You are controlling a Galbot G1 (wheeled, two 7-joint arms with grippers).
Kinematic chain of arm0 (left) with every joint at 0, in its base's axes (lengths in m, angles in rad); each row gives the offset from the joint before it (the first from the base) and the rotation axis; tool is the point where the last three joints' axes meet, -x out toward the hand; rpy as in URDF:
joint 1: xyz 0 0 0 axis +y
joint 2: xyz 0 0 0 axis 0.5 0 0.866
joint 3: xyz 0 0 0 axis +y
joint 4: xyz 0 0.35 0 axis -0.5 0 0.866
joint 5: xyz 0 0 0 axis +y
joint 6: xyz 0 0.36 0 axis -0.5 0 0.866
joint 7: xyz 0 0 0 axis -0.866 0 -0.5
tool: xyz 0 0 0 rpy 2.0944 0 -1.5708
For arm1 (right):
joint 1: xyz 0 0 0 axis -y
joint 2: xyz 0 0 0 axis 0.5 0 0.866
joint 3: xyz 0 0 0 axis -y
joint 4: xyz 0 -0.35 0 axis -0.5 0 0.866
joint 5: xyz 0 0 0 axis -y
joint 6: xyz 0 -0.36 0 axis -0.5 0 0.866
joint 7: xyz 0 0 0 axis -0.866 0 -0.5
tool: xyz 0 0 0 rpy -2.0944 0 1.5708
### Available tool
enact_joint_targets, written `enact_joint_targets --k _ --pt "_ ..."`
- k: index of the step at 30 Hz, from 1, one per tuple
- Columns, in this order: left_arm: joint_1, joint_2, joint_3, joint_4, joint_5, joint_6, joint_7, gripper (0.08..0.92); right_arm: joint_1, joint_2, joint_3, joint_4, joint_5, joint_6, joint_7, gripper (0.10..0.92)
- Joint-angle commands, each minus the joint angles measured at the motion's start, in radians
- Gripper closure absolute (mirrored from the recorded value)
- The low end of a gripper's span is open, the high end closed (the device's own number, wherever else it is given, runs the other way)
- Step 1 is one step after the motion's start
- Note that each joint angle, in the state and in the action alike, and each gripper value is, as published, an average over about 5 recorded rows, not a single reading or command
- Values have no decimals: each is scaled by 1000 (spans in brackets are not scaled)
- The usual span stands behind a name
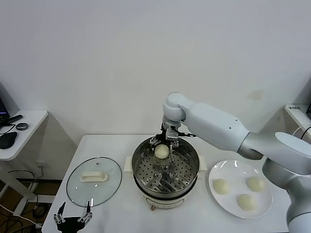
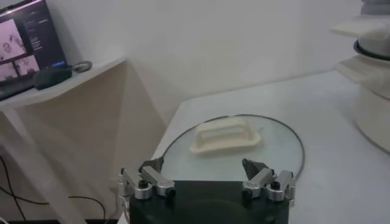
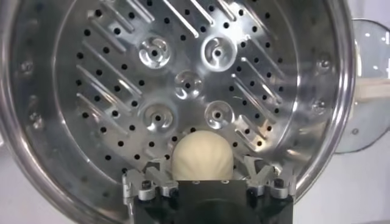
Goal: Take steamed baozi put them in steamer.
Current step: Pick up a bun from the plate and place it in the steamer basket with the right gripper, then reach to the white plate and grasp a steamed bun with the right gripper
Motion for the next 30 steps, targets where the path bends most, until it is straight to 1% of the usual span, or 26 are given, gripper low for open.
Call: enact_joint_targets --k 1,4,6,11,14,17,20,23,25,30 --pt "8 4 7 -13 2 1 3 177 65 -91 5 92 148 -126 4 203" --pt "9 8 9 -17 3 3 5 177 141 -197 13 180 276 -246 -10 203" --pt "10 11 7 -16 2 4 6 177 222 -280 -11 253 375 -394 -4 203" --pt "16 36 5 -5 -2 4 7 177 401 -481 -115 423 657 -857 18 203" --pt "4 46 7 2 -2 4 8 177 405 -592 -129 466 713 -1037 15 203" --pt "-7 44 10 -2 -3 7 11 177 366 -694 -150 502 662 -1146 12 203" --pt "-4 42 14 -10 -6 9 13 177 289 -778 -165 547 562 -1184 0 203" --pt "5 37 15 -17 -11 13 16 177 157 -834 -111 574 494 -1181 -6 203" --pt "12 32 16 -21 -14 16 17 177 28 -860 -23 576 447 -1165 -6 203" --pt "39 28 13 -24 -21 17 19 177 -279 -871 183 557 302 -1116 -10 203"
